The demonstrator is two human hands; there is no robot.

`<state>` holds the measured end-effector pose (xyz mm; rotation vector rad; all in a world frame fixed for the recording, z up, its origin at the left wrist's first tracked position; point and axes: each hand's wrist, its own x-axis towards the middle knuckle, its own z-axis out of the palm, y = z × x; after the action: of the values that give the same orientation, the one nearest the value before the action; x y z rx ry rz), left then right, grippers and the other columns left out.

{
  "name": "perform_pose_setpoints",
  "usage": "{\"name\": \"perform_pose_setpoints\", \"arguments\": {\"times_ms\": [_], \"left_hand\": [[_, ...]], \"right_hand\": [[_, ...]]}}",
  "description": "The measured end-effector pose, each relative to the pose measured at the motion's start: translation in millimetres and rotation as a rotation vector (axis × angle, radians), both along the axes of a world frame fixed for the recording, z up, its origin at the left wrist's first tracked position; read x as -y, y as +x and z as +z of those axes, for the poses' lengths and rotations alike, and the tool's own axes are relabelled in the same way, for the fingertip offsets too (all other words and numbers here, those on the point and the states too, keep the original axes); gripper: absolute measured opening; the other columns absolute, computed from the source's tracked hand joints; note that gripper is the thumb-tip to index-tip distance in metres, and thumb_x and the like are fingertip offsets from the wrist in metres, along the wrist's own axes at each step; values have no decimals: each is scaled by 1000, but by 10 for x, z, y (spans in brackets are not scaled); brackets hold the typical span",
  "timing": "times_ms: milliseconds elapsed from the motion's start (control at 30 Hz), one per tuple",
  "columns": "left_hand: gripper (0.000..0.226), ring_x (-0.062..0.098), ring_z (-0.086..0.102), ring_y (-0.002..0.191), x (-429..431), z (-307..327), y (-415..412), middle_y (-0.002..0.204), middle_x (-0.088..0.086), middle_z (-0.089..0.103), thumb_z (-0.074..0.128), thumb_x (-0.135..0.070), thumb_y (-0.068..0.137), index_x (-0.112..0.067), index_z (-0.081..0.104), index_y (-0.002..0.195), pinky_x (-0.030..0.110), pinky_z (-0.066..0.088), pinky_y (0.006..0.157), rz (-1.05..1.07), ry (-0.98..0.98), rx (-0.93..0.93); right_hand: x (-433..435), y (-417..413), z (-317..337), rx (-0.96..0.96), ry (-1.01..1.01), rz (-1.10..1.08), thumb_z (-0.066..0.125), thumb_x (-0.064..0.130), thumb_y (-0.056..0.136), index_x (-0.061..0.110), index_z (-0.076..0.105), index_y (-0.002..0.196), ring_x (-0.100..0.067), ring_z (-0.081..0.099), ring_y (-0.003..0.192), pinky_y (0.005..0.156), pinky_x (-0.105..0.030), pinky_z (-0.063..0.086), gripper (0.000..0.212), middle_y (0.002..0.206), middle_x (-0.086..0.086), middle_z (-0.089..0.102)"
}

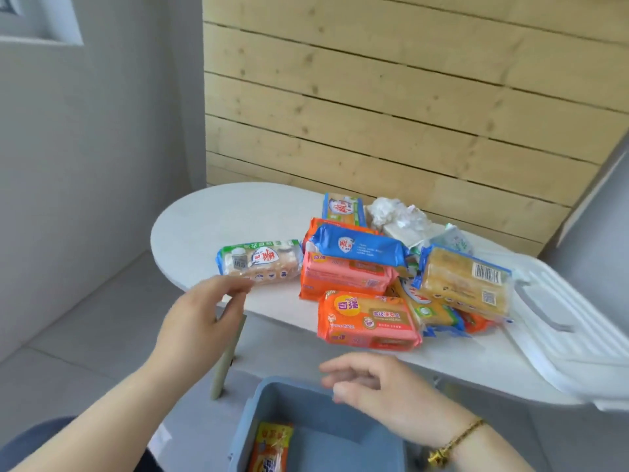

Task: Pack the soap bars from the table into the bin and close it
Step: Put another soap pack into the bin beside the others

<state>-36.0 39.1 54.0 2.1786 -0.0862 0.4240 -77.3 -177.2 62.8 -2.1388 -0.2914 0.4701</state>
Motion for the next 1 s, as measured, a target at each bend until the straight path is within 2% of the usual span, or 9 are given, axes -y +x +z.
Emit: {"name": "perform_pose_setpoints", "arguments": {"times_ms": [100,200,267,367,467,567,700,867,1000], "left_hand": [[21,30,54,106,-10,89,236,107,6,65,56,0,84,-6,67,102,34,36,90,46,101,85],[25,35,47,120,-54,29,471,125,18,58,55,-3,87,-3,64,110,40,29,104,66,106,43],[32,34,41,127,-105,-69,600,136,17,49,54,-10,88,-7,58,120,42,24,108,67,133,-22],[41,32,35,131,-126,-188,746,147,13,35,50,-20,91,-11,47,131,40,19,110,47,152,-165],[42,28,37,130,-110,-229,848,150,7,31,43,-27,93,-16,42,133,37,18,108,62,141,-223],[45,24,35,131,-146,-245,940,151,0,27,42,-34,92,-23,38,136,34,18,107,63,181,-201],[47,19,35,130,-168,-312,1000,153,-9,21,37,-43,92,-34,30,137,30,16,108,76,239,-175],[46,16,33,131,-177,-340,1066,153,-12,20,37,-45,91,-38,30,136,30,12,110,86,206,-188],[47,17,33,131,-161,-324,1069,153,-11,20,37,-44,91,-37,29,136,30,12,111,83,197,-193]], "right_hand": [[24,42,565,17,215,13,60,10,81,29,59,91,5,65,67,70,-8,52,21,82,10,69],[48,375,959,42,458,-136,55,15,78,19,59,93,-7,69,68,67,-17,57,17,76,2,72],[25,738,1107,69,439,-249,48,8,87,13,58,92,-11,65,66,63,-18,56,12,78,-3,66],[-69,1359,1201,39,194,-358,48,9,91,3,51,116,-15,57,74,71,-24,52,26,86,-6,60],[-209,1887,1216,43,-210,-407,54,22,89,2,42,129,-26,54,109,95,-39,45,47,127,-16,54],[-346,2245,1169,8,-591,-408,56,40,85,5,31,138,-28,50,110,80,-34,43,68,135,-14,47],[-472,2471,1046,-217,-772,-366,50,54,84,7,36,135,-35,55,110,79,-41,46,71,121,-18,56],[-539,2660,825,-200,-976,-242,42,58,86,17,22,144,-28,37,132,98,-36,37,74,151,-10,25],[-570,2705,726,-188,-1007,-281,48,42,89,9,27,138,-25,48,122,87,-32,41,62,141,-12,40]]}}
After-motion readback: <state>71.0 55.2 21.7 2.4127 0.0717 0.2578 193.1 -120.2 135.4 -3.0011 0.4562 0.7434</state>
